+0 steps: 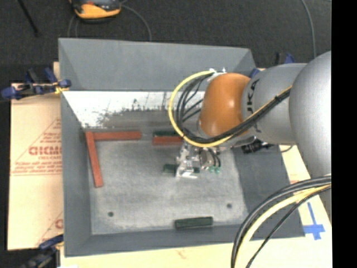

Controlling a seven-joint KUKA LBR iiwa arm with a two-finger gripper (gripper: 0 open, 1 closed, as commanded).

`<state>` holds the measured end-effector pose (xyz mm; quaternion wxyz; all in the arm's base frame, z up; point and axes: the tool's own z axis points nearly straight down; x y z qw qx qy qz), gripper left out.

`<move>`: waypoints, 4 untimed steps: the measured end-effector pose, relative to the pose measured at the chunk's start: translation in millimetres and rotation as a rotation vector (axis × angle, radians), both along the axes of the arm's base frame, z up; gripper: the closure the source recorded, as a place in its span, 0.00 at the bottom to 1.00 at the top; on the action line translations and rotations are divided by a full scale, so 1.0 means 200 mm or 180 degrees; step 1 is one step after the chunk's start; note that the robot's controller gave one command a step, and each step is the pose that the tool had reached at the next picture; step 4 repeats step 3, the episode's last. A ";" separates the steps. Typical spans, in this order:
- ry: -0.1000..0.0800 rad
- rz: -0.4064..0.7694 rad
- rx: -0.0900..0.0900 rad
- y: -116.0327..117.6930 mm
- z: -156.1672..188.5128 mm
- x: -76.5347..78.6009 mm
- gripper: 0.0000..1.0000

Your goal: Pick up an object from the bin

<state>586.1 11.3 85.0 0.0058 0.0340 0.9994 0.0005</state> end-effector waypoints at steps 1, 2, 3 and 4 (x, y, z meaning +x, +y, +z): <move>0.0013 0.0002 -0.0001 0.00 0.01 -0.01 1.00; 0.0028 0.0002 -0.0002 0.00 0.06 -0.01 1.00; 0.0048 0.0002 -0.0001 0.00 0.12 -0.02 1.00; 0.0048 0.0002 -0.0001 0.00 0.12 -0.02 1.00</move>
Offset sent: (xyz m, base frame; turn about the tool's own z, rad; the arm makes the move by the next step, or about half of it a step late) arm 0.0002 0.0000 0.0015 0.0000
